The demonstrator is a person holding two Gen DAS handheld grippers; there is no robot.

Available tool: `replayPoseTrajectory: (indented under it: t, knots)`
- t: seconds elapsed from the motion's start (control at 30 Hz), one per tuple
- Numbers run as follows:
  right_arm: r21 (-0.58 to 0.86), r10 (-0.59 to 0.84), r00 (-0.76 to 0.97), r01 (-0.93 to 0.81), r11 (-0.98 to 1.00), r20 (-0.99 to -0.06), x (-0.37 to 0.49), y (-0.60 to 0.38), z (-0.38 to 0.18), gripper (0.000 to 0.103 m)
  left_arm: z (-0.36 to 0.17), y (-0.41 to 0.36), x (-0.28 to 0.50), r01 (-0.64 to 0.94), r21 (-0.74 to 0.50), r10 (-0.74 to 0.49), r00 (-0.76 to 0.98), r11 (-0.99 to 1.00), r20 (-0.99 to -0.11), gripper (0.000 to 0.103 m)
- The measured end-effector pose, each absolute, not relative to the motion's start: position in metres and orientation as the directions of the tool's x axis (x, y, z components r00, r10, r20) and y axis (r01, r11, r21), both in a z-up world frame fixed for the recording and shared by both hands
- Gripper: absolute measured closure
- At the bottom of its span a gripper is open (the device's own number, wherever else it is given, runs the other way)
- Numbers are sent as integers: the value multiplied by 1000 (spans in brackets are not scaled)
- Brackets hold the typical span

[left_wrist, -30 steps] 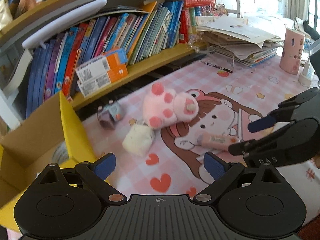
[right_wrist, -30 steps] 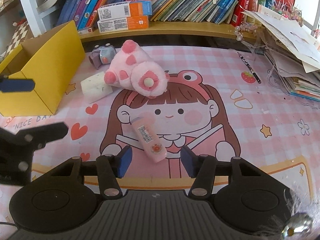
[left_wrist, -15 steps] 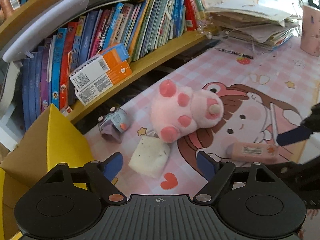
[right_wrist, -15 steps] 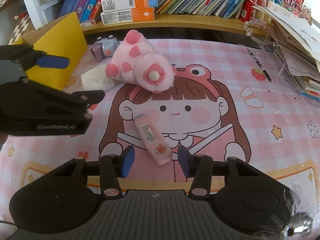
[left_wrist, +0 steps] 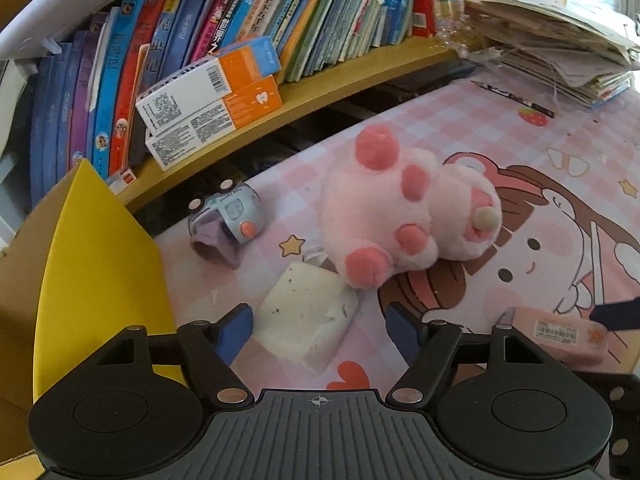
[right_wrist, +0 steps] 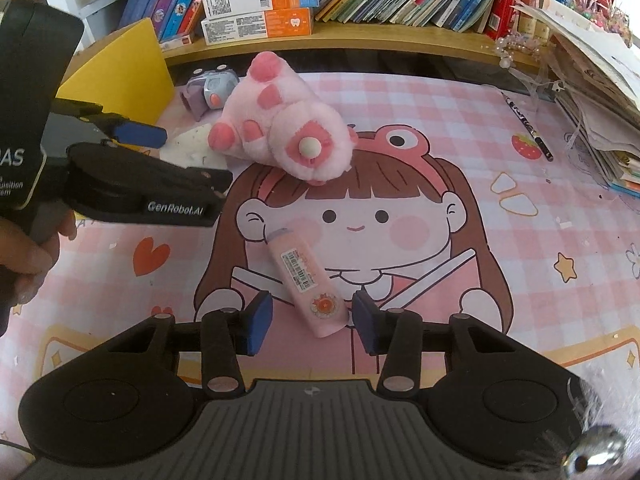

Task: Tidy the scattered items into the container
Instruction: 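Lower the left gripper onto the white eraser while the right gripper approaches the pink tube, then close the left gripper on the eraser while the right gripper grips the pink tube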

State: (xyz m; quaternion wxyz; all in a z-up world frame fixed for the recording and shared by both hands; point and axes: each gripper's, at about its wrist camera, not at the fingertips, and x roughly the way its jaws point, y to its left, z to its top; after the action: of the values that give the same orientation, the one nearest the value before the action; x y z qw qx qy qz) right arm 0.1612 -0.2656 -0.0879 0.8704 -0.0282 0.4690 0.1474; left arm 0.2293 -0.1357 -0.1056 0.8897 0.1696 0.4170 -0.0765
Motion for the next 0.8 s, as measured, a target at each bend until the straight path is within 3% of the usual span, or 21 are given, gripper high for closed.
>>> replayPoseTrajectory:
  t: [0.3, 0.37, 0.57, 0.8]
  knots:
    - [84, 227, 516, -286, 954, -826, 165, -263, -91, 65, -111, -129, 242, 244, 238, 31, 634, 940, -773, 29]
    - [81, 225, 518, -286, 955, -825, 166, -263, -91, 65, -112, -127, 245, 236, 235, 34, 634, 943, -773, 33]
    - [71, 219, 525, -288, 955, -822, 170, -263, -92, 69, -110, -119, 246, 208, 249, 56, 650, 946, -758, 62]
    - [55, 216, 525, -305, 951, -824, 171, -261, -92, 71, -106, -116, 241, 207, 221, 33, 655, 953, -755, 71]
